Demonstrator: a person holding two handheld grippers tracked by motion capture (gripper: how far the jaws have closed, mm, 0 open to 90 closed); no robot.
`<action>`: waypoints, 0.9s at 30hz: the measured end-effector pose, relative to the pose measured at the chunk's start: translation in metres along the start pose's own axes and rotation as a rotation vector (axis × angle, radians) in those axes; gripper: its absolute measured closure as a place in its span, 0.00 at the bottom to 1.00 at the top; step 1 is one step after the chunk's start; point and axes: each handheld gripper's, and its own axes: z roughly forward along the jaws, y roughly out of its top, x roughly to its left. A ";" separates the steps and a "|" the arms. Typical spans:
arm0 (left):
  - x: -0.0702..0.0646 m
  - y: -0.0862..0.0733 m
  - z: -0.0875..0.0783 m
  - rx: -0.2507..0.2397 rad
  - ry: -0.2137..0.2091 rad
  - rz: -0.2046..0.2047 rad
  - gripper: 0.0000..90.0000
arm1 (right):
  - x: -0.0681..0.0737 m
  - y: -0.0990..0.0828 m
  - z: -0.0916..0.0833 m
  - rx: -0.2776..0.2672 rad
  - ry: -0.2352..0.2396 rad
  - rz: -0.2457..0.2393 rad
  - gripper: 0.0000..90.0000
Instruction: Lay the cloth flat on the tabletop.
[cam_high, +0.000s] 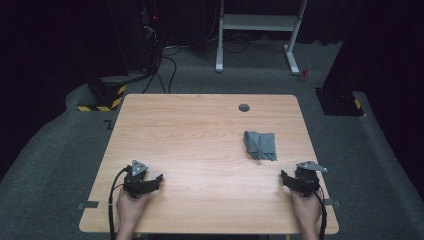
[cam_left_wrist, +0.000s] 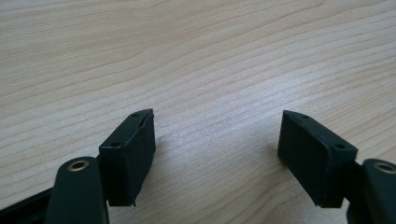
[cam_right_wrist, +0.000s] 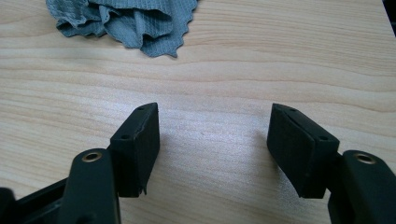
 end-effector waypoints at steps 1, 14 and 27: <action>0.000 0.000 0.000 0.001 -0.001 0.001 0.31 | 0.000 0.000 0.000 0.000 0.000 0.000 0.38; 0.000 0.000 0.000 0.002 -0.010 0.016 0.30 | 0.000 0.000 0.000 0.000 0.000 0.000 0.38; 0.000 0.000 0.000 0.002 -0.012 0.019 0.30 | 0.003 -0.001 -0.002 0.004 0.008 -0.007 0.41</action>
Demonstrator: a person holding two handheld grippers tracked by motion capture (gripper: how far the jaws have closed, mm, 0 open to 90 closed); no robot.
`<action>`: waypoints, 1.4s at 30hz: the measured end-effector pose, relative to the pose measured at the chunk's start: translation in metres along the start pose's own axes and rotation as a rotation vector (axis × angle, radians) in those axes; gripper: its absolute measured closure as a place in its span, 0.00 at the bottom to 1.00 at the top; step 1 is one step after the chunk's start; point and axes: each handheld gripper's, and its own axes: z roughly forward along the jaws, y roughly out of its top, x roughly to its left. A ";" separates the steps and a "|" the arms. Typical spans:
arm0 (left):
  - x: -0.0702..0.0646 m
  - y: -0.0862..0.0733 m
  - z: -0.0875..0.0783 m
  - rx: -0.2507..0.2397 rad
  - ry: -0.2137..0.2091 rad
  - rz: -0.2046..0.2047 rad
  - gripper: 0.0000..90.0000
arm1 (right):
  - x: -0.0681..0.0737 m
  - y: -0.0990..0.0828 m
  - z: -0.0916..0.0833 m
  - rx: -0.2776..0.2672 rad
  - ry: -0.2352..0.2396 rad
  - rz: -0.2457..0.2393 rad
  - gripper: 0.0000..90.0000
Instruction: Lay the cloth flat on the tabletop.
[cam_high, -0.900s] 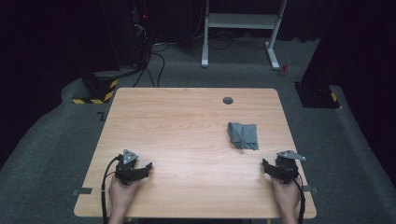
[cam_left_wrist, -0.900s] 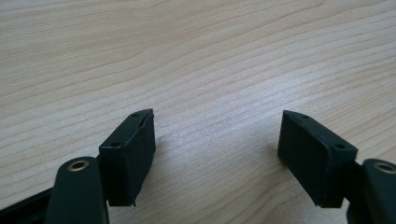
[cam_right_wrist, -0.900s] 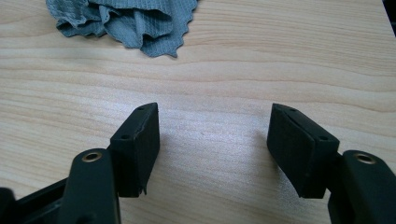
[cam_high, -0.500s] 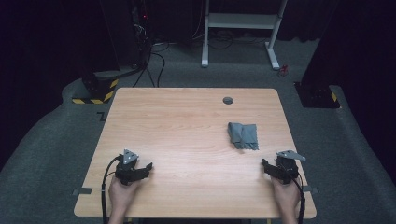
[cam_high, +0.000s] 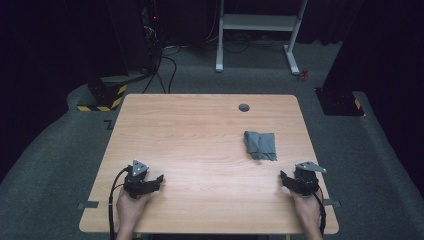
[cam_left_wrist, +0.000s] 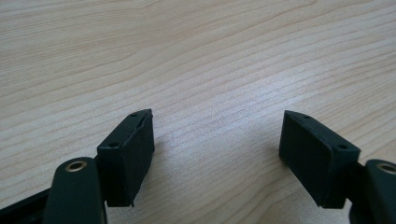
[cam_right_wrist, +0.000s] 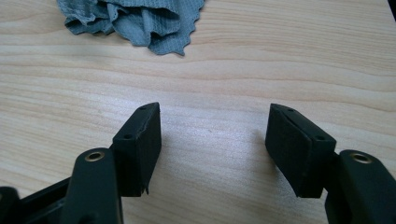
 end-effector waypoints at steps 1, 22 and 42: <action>0.000 0.000 0.000 0.000 0.000 0.000 0.30 | 0.000 0.000 0.000 0.001 0.001 0.000 0.41; 0.000 0.000 0.000 0.000 -0.001 0.000 0.30 | 0.017 0.015 0.000 -0.069 0.105 -0.011 0.43; 0.000 0.000 0.000 0.001 -0.002 0.001 0.30 | 0.048 0.047 0.021 -0.093 0.147 -0.096 0.42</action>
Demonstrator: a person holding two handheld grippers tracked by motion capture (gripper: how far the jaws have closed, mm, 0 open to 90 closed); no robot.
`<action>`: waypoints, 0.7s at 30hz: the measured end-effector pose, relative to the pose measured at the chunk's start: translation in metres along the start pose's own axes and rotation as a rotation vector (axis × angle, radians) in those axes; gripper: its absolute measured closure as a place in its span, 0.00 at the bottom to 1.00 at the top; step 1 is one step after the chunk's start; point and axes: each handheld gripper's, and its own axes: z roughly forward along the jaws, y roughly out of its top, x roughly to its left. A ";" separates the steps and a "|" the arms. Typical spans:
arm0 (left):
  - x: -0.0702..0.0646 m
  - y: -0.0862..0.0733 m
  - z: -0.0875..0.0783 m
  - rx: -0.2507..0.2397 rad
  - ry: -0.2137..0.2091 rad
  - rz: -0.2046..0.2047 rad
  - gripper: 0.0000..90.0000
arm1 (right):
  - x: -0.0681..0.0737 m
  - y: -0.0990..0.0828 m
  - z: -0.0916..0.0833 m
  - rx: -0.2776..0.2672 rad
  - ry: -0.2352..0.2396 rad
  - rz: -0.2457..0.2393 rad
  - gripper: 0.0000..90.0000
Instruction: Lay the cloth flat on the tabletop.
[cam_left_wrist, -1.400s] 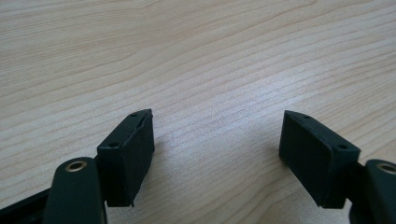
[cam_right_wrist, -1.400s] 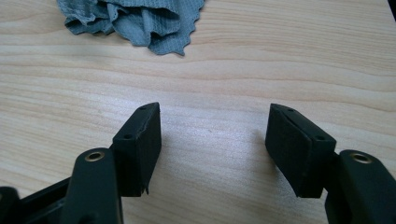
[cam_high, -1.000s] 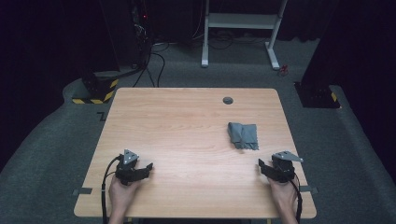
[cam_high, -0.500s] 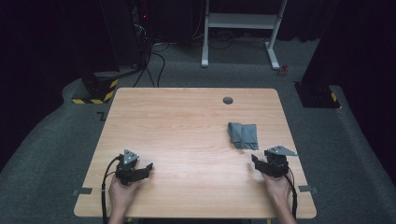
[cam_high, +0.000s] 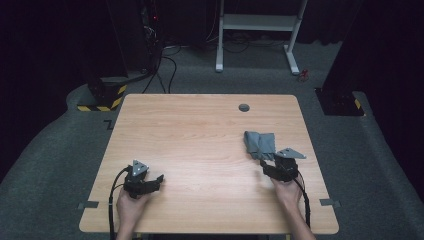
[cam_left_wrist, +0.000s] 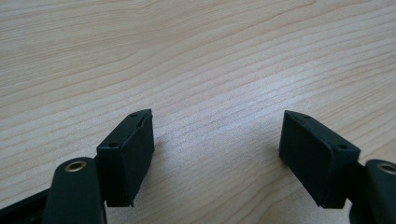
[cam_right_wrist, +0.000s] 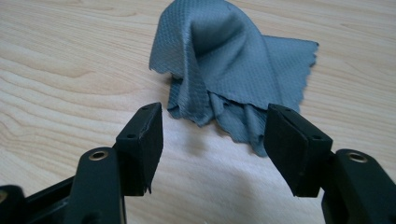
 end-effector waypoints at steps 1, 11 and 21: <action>0.000 0.000 0.000 0.000 0.000 0.000 0.30 | 0.001 0.001 0.002 0.005 0.000 -0.002 0.42; 0.000 0.000 0.000 0.000 0.000 0.000 0.30 | 0.010 0.016 0.027 0.056 -0.012 -0.019 0.42; 0.000 0.000 0.000 0.000 0.000 0.000 0.30 | 0.010 0.024 0.048 0.086 -0.037 -0.004 0.43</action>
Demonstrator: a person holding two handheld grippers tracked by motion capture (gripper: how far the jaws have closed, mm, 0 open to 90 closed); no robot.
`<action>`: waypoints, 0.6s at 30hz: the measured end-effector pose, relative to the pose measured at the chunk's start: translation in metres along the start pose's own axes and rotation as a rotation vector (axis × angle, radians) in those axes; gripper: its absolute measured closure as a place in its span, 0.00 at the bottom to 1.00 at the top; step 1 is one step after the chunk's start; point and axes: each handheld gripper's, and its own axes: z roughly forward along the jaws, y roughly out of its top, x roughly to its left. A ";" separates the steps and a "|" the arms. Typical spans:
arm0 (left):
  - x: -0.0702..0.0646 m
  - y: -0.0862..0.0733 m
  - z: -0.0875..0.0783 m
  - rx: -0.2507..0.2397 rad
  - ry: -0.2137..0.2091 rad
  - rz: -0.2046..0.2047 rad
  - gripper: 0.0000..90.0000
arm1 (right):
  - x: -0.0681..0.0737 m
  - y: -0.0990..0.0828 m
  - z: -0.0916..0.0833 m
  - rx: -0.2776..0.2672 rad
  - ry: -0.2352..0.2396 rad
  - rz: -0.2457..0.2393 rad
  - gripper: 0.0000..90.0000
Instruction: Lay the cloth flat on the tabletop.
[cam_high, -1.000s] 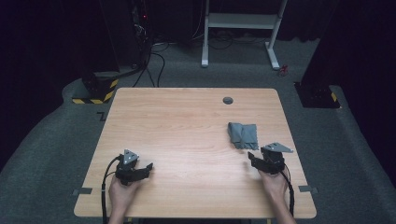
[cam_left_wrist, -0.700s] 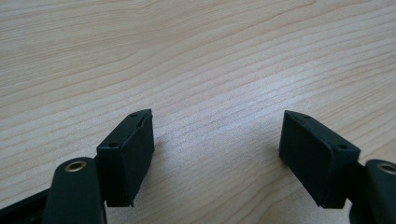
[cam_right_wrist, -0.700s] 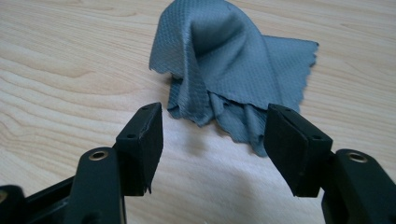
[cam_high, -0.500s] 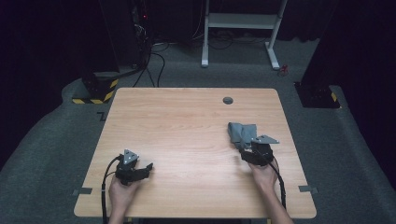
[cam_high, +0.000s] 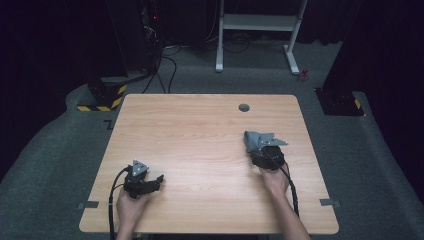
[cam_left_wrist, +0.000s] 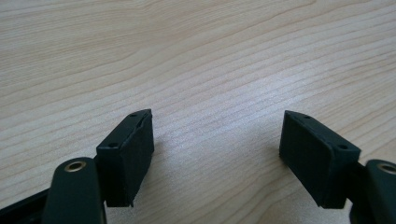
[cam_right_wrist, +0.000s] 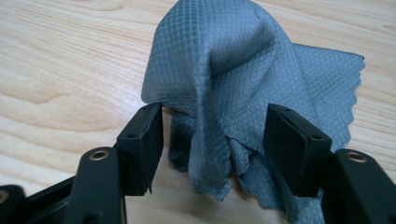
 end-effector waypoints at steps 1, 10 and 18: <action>0.000 0.000 0.000 -0.001 -0.002 -0.004 0.29 | 0.000 0.000 0.001 0.005 -0.001 0.009 0.44; 0.000 0.000 0.000 -0.001 0.000 0.000 0.30 | 0.000 -0.001 0.005 0.023 -0.043 -0.022 0.59; 0.000 0.000 0.000 -0.001 0.000 0.000 0.29 | -0.005 -0.001 0.003 0.030 -0.048 -0.029 0.87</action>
